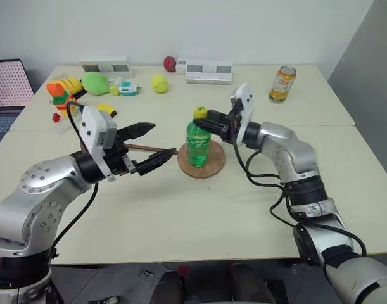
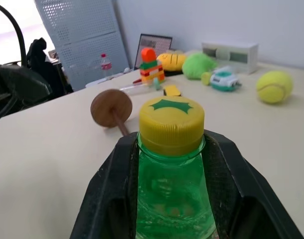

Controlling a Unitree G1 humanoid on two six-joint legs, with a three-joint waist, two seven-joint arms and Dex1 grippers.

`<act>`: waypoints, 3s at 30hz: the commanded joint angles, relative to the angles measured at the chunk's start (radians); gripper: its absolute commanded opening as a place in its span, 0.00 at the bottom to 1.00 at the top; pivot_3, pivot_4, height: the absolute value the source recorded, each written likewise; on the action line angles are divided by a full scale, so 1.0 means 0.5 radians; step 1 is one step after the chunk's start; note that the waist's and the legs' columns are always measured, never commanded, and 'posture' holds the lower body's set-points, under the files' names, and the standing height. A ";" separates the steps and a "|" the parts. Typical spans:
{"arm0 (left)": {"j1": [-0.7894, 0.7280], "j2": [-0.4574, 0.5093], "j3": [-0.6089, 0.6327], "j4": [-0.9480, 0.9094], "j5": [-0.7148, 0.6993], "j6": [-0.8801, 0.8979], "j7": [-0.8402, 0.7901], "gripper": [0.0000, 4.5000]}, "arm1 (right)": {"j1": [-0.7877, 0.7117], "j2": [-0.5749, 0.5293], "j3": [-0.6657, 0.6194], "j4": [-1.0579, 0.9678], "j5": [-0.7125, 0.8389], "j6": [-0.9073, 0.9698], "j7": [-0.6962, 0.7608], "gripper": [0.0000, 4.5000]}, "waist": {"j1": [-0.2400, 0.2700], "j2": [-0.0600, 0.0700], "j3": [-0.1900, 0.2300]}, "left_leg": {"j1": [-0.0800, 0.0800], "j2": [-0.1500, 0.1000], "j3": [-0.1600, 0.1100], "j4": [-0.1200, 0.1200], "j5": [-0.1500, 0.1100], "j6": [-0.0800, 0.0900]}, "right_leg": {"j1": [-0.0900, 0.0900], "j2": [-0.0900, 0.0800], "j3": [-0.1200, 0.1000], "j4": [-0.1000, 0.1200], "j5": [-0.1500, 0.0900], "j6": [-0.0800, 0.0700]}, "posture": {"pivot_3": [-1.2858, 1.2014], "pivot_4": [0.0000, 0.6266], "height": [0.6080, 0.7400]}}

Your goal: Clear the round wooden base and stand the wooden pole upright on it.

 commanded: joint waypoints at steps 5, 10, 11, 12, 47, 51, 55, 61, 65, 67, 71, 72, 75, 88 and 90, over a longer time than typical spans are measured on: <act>-0.244 -0.140 -0.265 -0.031 -0.046 -0.025 -0.134 1.00 | 0.097 -0.225 -0.335 -0.485 0.025 0.149 -0.380 0.32 | 0.016 0.000 0.000 | -0.006 0.000 0.001 0.001 0.003 -0.005 | -0.004 0.000 0.000 0.000 0.000 0.000 | 0.52 0.24 1.00; -0.411 -0.291 -0.468 0.142 0.111 -0.195 -0.282 1.00 | 0.259 -0.397 -0.419 -0.428 -0.225 0.125 -0.692 0.32 | 0.012 0.000 0.000 | -0.006 -0.001 0.005 0.001 0.003 -0.004 | -0.006 0.001 0.004 0.002 0.000 0.000 | 0.52 0.24 1.00; -0.439 -0.324 -0.501 0.193 0.157 -0.259 -0.318 1.00 | 0.307 -0.421 -0.430 -0.380 -0.264 0.088 -0.723 0.32 | 0.010 0.000 0.000 | -0.006 -0.001 0.006 0.001 0.003 -0.004 | -0.006 0.001 0.005 0.002 0.000 0.000 | 0.52 0.24 1.00; -0.456 -0.347 -0.520 0.226 0.186 -0.302 -0.344 1.00 | 0.338 -0.435 -0.437 -0.352 -0.283 0.063 -0.741 0.32 | 0.012 0.000 0.000 | -0.006 -0.001 0.006 0.001 0.003 -0.004 | -0.006 0.001 0.005 0.002 0.000 0.000 | 0.52 0.24 1.00; -0.403 -0.283 -0.410 0.169 0.072 0.067 -0.260 1.00 | 0.391 -0.405 -0.704 -0.744 0.130 0.252 -0.838 0.99 | -0.019 0.001 0.000 | -0.006 0.000 0.006 0.004 0.003 -0.004 | -0.006 0.002 0.006 0.003 0.000 0.000 | 0.52 0.24 1.00; -0.330 -0.342 -0.225 0.180 0.017 0.232 0.077 1.00 | 0.349 -0.447 -0.721 -0.903 0.321 0.414 -0.793 0.99 | -0.015 0.001 0.000 | -0.007 0.000 0.004 0.005 0.001 -0.001 | -0.005 0.002 0.004 0.004 0.000 0.000 | 0.52 0.24 1.00; 0.027 -0.831 0.229 0.217 0.000 0.204 0.911 1.00 | 0.439 -0.626 -0.345 -1.068 0.401 0.498 -0.396 0.99 | -0.019 0.007 -0.004 | -0.003 0.000 0.005 0.005 -0.001 0.003 | -0.003 -0.001 0.009 0.002 0.000 0.000 | 0.52 0.24 1.00; 0.245 -1.271 0.559 0.186 -0.279 0.131 1.373 1.00 | 0.640 -0.781 -0.009 -1.166 0.375 0.399 -0.047 0.99 | 0.032 -0.001 -0.004 | -0.015 0.002 -0.003 0.025 -0.004 0.007 | -0.004 0.000 -0.002 0.005 0.000 0.000 | 0.52 0.24 1.00; 0.169 -1.419 0.711 0.387 -0.414 -0.018 1.541 1.00 | 0.613 -0.750 0.076 -1.159 0.347 0.338 0.003 0.99 | 0.078 -0.003 -0.005 | -0.012 -0.003 -0.002 0.032 -0.004 0.008 | 0.004 -0.003 0.000 0.002 0.006 0.008 | 0.52 0.24 1.00; 0.096 -1.440 0.728 0.551 -0.442 -0.065 1.526 1.00 | 0.607 -0.744 0.107 -1.175 0.341 0.322 0.026 0.99 | 0.091 -0.004 -0.005 | -0.008 -0.005 -0.002 0.032 -0.004 0.008 | 0.009 -0.003 -0.001 0.000 0.006 0.009 | 0.52 0.24 1.00; -0.090 -1.396 0.781 0.941 -0.446 -0.160 1.491 1.00 | 0.653 -0.776 0.129 -1.243 0.331 0.317 0.065 0.99 | 0.098 -0.005 -0.005 | -0.010 -0.006 -0.003 0.032 -0.004 0.007 | 0.009 -0.003 -0.003 -0.003 0.006 0.009 | 0.52 0.24 1.00; -0.146 -1.376 0.807 1.058 -0.455 -0.187 1.470 1.00 | 0.664 -0.782 0.128 -1.262 0.332 0.323 0.064 0.99 | 0.099 -0.005 -0.005 | -0.010 -0.006 -0.003 0.031 -0.003 0.006 | 0.009 -0.003 -0.003 -0.004 0.006 0.009 | 0.52 0.24 1.00; -0.307 -1.302 0.857 1.374 -0.438 -0.275 1.398 1.00 | 0.682 -0.794 0.107 -1.306 0.339 0.351 0.044 0.99 | 0.093 -0.005 -0.005 | -0.010 -0.006 -0.004 0.031 -0.003 0.006 | 0.008 -0.002 -0.004 -0.004 0.006 0.009 | 0.52 0.24 1.00; -0.863 -1.037 0.927 2.557 -0.277 -0.580 1.044 0.90 | 0.762 -0.797 -0.065 -1.546 0.445 0.610 -0.241 1.00 | 0.088 -0.005 -0.006 | -0.008 -0.006 -0.007 0.030 0.000 0.001 | 0.008 -0.002 -0.006 -0.001 0.005 0.008 | 0.52 0.24 1.00; -0.901 -1.023 0.939 2.606 -0.278 -0.592 1.002 0.79 | 0.756 -0.791 -0.071 -1.564 0.457 0.636 -0.274 1.00 | 0.088 -0.005 -0.006 | -0.008 -0.006 -0.007 0.030 0.000 0.001 | 0.009 -0.002 -0.006 0.000 0.005 0.008 | 0.52 0.24 1.00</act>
